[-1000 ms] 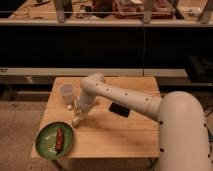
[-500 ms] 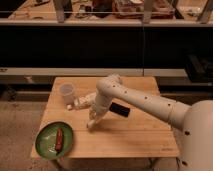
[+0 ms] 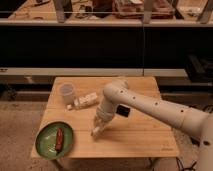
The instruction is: Wipe the white sponge on the table
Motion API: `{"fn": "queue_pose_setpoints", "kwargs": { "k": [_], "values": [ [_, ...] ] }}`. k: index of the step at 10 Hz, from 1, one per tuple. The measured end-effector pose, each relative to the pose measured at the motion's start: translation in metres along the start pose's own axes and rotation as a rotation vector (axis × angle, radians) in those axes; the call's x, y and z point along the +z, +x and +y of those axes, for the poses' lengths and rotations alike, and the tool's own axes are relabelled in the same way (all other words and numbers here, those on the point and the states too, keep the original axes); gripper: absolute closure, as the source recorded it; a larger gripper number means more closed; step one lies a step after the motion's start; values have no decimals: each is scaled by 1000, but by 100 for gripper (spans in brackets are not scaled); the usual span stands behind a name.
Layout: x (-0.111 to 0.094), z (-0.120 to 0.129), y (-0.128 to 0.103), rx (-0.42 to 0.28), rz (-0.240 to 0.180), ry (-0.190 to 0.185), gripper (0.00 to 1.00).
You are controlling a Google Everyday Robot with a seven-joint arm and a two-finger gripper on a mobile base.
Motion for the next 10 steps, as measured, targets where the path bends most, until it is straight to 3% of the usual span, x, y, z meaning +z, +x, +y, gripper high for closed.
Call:
{"fn": "queue_pose_setpoints", "kwargs": {
  "k": [5, 7, 9, 10],
  "values": [
    [23, 32, -16, -73, 12, -102, 100],
    [32, 54, -5, -43, 28, -156, 100],
    [30, 67, 14, 20, 50, -162, 100],
    [24, 65, 30, 66, 65, -136, 100]
  ]
}}
